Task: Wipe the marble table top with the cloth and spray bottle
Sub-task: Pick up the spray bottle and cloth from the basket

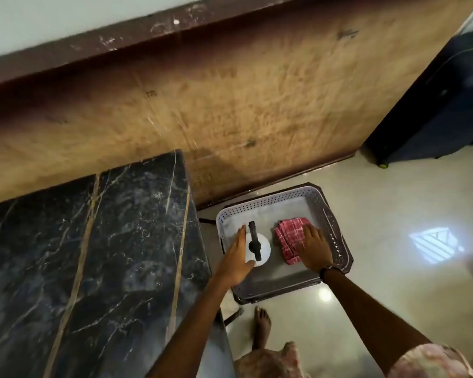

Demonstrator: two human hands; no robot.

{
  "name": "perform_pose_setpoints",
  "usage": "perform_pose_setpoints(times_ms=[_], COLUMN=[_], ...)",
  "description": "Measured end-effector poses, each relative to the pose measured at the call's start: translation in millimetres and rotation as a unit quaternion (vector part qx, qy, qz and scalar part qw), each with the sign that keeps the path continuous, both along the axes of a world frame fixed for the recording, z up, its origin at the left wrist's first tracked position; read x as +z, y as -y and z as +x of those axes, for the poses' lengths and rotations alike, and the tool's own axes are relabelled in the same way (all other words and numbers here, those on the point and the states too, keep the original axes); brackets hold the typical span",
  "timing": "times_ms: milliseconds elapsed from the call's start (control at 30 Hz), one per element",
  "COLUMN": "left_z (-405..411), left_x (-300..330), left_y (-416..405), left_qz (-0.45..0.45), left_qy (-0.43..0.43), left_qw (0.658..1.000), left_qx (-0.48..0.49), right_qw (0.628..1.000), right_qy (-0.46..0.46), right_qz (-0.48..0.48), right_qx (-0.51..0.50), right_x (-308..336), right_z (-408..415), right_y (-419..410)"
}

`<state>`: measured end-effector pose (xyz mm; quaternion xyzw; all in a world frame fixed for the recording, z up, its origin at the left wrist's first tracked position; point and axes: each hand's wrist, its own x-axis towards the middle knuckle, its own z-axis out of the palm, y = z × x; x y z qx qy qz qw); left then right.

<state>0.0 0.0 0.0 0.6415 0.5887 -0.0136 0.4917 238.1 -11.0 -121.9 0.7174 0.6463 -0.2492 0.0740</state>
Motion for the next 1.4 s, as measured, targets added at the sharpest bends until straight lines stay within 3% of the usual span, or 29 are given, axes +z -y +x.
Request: perform_pose_setpoints(times_ms=[100,233,500,600,800,900,967,1067,1233,1400], left_z=[7,16,22,24,18,5,-11,-39,-102,-178], left_x=[7,-13,-34,-33,-7,17,40,78,126,156], left_y=[1,0,-3,-3,8,15,22,34,70,121], left_qz=[0.04,0.078,0.106,0.124,0.211,0.264,0.315,0.318,0.325,0.341], left_qy=[0.014,0.017,-0.027,-0.043,-0.029,0.007,0.067,0.174,0.275,0.307], left_qw=[0.998,0.993,0.986,0.984,0.973,0.961,0.944,0.929,0.893,0.852], left_qx=[0.039,0.081,0.127,0.121,0.087,0.084,0.067,0.073,0.146,0.254], right_qw=[0.997,0.97,0.935,0.933,0.943,0.897,0.864,0.822,0.773,0.711], right_qy=[-0.026,-0.13,-0.095,-0.149,-0.234,-0.338,-0.396,-0.472,-0.561,-0.619], right_qz=[-0.005,0.01,-0.008,-0.055,0.017,-0.007,-0.015,-0.008,0.028,-0.022], right_qx=[-0.073,-0.207,-0.342,-0.323,-0.237,-0.286,-0.311,-0.318,-0.297,-0.334], right_x=[2,9,0,6,37,70,100,147,225,263], right_z=[2,-6,-7,3,-3,-19,-34,-60,-135,-222], right_y=[3,-5,-20,-23,-8,-1,5,12,36,71])
